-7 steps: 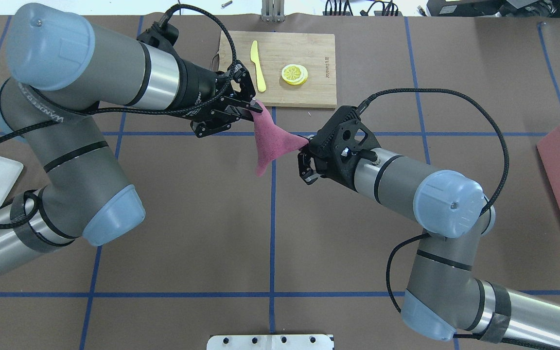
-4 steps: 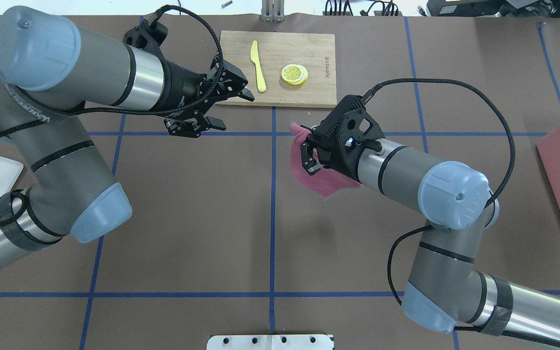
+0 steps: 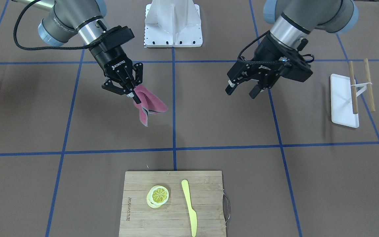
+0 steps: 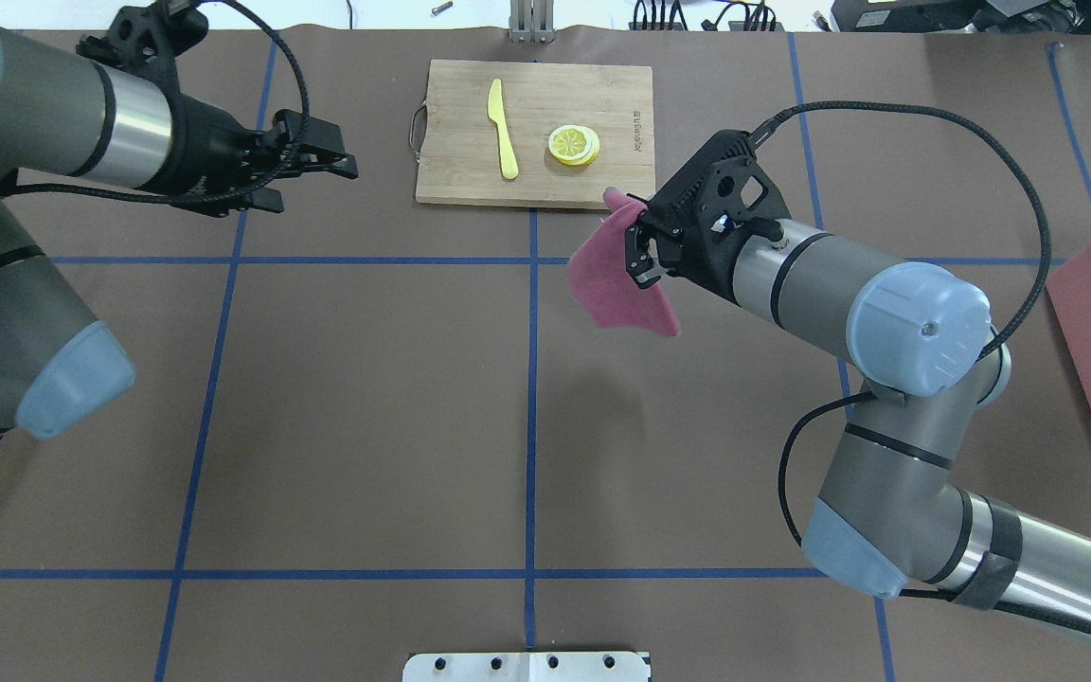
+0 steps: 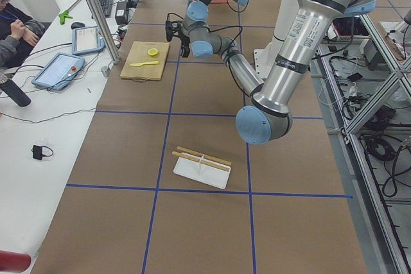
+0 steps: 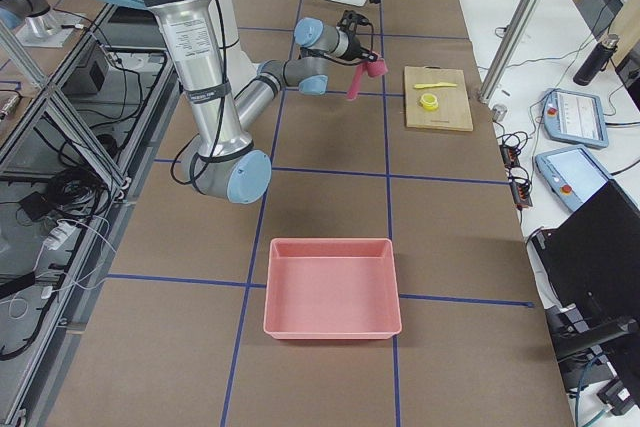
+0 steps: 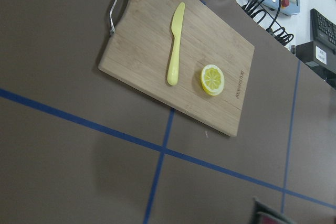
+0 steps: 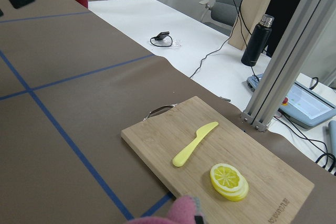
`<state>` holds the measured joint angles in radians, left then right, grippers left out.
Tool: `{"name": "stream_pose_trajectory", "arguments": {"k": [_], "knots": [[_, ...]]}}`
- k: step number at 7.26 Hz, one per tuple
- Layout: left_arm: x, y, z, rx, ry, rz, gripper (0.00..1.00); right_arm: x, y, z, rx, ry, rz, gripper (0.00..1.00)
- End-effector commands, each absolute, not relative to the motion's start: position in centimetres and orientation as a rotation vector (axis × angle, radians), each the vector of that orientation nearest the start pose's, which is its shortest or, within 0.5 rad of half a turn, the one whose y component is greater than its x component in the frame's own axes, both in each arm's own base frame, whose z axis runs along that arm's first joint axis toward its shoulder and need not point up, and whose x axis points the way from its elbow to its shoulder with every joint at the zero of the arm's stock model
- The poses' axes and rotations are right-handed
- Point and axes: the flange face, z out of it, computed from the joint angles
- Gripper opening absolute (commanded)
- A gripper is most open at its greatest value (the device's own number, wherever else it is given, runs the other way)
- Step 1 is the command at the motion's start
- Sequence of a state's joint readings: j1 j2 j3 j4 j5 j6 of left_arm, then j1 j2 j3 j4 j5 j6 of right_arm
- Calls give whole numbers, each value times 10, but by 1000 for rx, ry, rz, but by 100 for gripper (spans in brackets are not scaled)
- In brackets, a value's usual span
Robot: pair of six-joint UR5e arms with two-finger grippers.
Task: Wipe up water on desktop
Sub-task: 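Open the left gripper and withdraw it while the right gripper carries the cloth away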
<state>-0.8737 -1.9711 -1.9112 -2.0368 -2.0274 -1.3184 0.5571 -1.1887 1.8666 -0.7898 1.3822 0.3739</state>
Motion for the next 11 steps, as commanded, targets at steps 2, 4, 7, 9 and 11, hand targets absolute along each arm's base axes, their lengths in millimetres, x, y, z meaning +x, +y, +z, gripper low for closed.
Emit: {"name": "stream_pose_trajectory", "arguments": {"k": [2,4,7,9,11], "knots": [[194,-536,300,478,853,18,99,-382,-460,235,1169,-765,-315,0],[109,-530,373,474,638,204,99,-375,-471,241,1112,-741,-264,0],[-42,-519,525,330,671,228,99,-356,-492,258,975,-689,-295,0],[-123,-506,619,291,713,236,99,-347,-486,262,837,-574,-314,0],[-131,-500,650,247,692,228,99,-325,-466,271,655,-413,-345,0]]}}
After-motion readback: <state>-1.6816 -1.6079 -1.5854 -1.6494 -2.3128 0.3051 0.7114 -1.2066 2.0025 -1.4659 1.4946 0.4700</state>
